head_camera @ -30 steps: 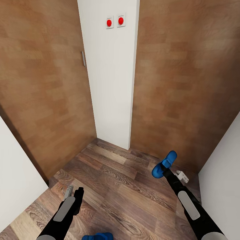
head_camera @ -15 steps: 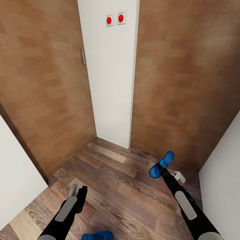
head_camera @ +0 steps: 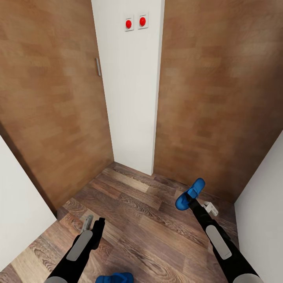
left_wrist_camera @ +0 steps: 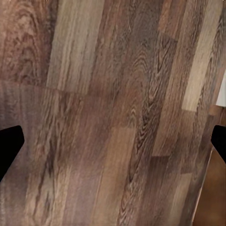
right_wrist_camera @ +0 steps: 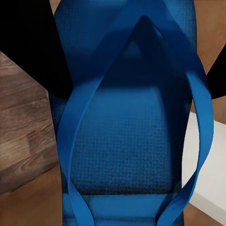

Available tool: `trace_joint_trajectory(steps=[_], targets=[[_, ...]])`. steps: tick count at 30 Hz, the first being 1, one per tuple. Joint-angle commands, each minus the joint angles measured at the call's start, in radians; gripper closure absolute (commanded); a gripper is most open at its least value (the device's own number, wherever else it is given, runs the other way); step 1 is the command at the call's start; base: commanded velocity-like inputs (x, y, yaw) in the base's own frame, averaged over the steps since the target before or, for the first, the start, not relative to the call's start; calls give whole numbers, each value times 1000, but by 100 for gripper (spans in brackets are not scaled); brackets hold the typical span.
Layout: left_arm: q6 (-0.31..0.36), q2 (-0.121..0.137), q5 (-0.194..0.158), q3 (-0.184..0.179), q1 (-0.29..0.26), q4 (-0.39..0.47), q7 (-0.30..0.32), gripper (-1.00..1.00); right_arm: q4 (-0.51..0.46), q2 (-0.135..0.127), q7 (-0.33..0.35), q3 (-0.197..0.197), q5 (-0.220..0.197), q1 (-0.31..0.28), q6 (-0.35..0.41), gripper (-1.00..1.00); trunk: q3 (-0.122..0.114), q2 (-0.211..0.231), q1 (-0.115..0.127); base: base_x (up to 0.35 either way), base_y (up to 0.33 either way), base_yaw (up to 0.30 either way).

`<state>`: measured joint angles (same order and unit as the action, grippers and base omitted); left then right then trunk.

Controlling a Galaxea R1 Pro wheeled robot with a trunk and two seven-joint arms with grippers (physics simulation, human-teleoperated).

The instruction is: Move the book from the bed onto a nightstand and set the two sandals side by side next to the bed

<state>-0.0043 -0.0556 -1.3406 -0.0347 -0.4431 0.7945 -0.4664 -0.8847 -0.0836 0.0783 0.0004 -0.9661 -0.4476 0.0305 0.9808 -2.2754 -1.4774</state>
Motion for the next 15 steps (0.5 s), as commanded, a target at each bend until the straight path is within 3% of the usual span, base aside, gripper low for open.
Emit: trace_joint_trajectory(steps=[1,7,15], targets=[[-10,0,-4,-3,0,1,-8,-100,0,0,2,0,-11,0,3,100,1,0,0,0,0,0],[-124,-10,-10,-4,1,-8,-10,-100,0,1,2,1,-11,0,2,100,1,0,0,0,0,0],[-147,-24,-15,-4,1,-1,-21,-100,0,1,2,1,-11,0,2,100,1,0,0,0,0,0]])
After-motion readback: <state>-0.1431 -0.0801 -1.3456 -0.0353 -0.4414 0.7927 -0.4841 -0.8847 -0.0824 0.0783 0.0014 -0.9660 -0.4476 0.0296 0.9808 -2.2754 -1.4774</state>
